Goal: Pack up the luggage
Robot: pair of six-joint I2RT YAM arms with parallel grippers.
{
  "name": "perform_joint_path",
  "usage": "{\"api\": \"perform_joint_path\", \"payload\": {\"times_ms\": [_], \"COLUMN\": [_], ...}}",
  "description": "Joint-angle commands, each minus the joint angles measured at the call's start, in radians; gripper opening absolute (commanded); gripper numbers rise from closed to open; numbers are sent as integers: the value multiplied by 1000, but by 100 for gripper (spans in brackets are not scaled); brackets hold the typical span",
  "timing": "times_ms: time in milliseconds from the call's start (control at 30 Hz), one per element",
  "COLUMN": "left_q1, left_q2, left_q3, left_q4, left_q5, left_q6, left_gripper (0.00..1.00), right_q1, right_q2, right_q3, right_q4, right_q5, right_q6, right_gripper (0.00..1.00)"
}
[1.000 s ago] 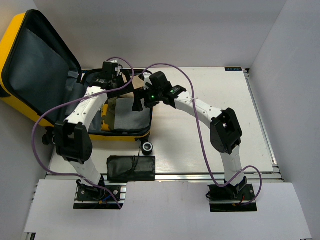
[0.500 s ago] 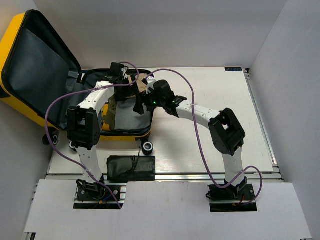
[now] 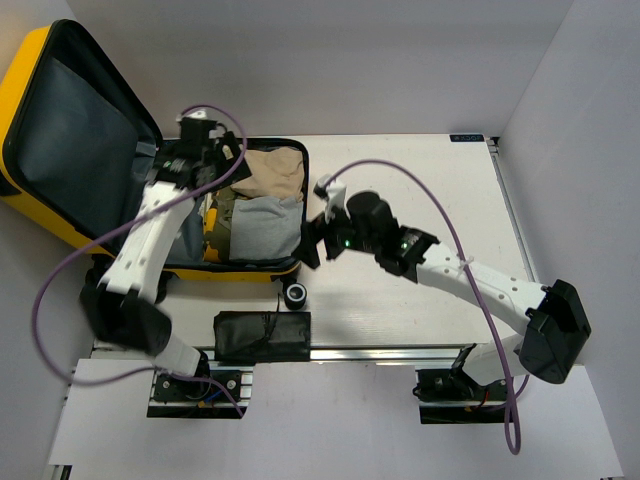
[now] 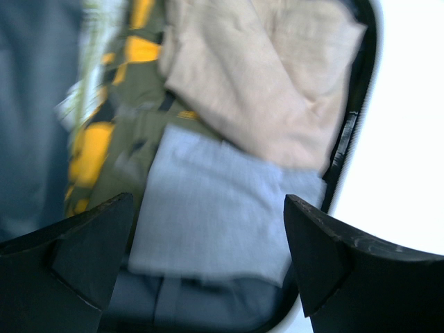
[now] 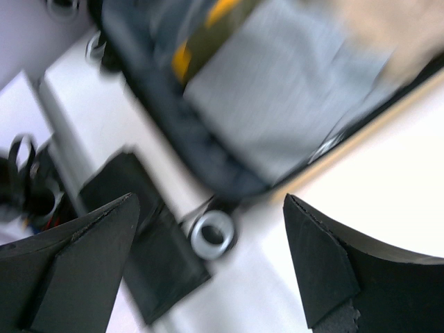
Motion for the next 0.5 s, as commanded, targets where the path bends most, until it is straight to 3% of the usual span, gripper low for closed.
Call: {"api": "perform_joint_path", "payload": {"times_ms": [0,133,267,467], "left_q1": [-8,-8,-8,-8], "left_q2": [-260,-507,-607,-712], "left_q3": [-95,-360,-526,-756], "left_q4": [-98,-208,-334,-270], "left_q5": [-108,-151,-160,-54], "left_q6": [-108,-222,-323,-385], "left_gripper": [98,98,98,98], "right_q1": [64,176,239,328], "right_q2": [-14,7,77,173], "right_q3": [-149,-287,-278,-255], "right_q4": [-84,-69,-112,-101], "right_q5": [78,75,133,136], "right_q6": [91,168,194,253], "right_gripper": [89,89,89,89]}}
